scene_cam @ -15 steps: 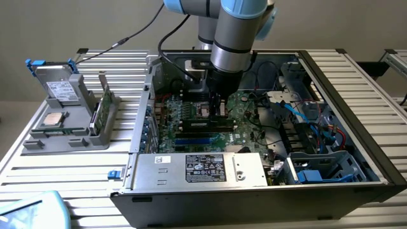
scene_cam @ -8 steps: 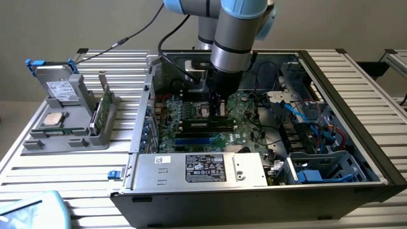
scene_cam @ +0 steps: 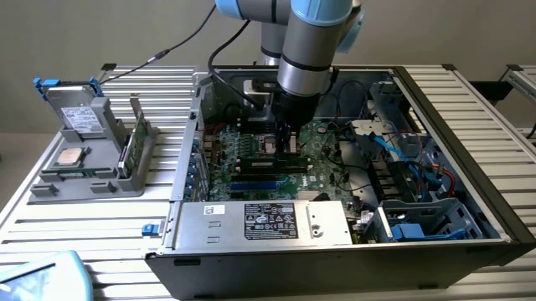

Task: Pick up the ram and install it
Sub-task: 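Insert the ram into the slot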

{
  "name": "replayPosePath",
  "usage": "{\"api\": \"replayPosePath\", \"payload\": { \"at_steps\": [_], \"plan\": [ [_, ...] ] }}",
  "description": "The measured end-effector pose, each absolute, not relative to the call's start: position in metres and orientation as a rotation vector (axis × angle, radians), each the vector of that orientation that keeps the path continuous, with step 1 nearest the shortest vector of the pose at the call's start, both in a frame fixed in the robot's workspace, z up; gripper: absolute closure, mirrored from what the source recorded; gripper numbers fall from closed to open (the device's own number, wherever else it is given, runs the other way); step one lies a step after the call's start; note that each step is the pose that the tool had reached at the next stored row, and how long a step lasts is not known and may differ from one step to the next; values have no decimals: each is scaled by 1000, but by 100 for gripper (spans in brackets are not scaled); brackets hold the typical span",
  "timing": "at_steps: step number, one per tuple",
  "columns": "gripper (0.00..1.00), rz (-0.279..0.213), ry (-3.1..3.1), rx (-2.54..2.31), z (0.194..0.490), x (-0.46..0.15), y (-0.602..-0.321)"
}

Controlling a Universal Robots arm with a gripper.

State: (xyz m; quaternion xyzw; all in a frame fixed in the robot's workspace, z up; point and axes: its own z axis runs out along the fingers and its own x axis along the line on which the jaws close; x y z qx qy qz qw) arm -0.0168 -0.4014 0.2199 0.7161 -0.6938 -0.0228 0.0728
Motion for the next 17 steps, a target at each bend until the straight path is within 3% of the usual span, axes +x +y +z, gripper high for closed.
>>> {"api": "replayPosePath", "payload": {
  "at_steps": [17],
  "plan": [
    [86, -68, -2084, 2150, 217, -17, -400]
  ]
}}
